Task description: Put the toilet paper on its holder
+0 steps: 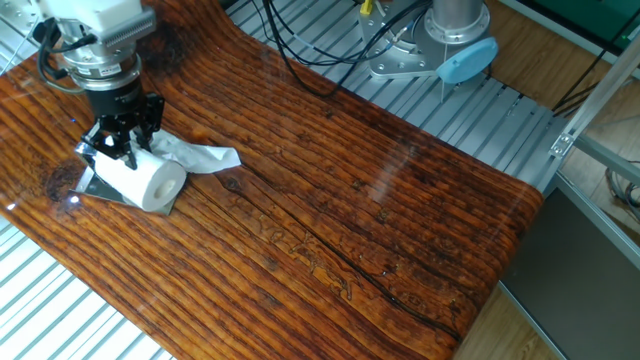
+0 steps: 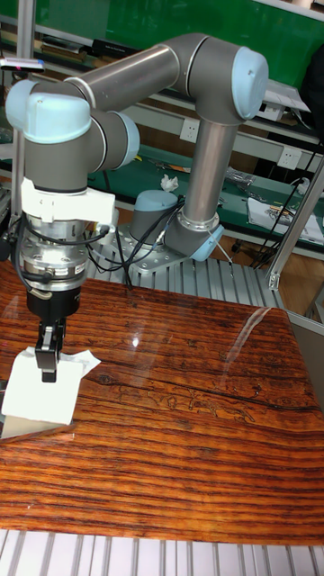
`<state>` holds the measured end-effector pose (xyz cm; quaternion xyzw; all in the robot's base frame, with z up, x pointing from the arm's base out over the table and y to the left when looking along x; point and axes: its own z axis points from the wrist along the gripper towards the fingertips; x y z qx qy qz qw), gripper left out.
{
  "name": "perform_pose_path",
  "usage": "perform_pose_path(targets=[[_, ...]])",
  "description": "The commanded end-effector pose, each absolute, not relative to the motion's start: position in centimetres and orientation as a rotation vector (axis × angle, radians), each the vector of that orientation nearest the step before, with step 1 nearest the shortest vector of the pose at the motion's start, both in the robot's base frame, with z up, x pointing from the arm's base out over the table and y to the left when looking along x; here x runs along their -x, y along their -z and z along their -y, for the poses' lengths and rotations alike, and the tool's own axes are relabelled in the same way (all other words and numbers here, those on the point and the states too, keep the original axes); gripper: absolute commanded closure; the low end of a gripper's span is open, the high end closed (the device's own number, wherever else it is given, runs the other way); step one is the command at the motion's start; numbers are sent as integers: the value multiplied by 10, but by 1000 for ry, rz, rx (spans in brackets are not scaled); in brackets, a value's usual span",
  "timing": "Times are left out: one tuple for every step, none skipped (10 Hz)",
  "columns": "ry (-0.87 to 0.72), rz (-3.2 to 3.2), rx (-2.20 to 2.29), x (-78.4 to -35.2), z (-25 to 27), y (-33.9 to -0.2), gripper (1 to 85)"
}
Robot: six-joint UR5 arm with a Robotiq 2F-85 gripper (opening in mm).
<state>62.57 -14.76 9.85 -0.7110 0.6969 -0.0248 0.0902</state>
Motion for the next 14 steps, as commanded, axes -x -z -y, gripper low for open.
perform_pose_path(targets=[[86, -2074, 2100, -629, 149, -100, 847], [89, -2067, 2105, -629, 149, -100, 847], [82, -2062, 2113, -628, 148, -100, 847], [79, -2054, 2121, -627, 153, -100, 847], [70, -2040, 2127, -628, 157, -100, 847], [59, -2023, 2135, -628, 160, -101, 847], [54, -2003, 2144, -630, 163, -102, 847], [52, -1984, 2151, -632, 167, -101, 847], [44, -1963, 2160, -634, 169, -99, 847], [44, -1948, 2169, -635, 174, -99, 847], [41, -1933, 2178, -635, 180, -99, 847], [48, -1937, 2184, -632, 186, -99, 847], [57, -1940, 2185, -632, 189, -99, 847], [62, -1940, 2186, -633, 191, -98, 847]])
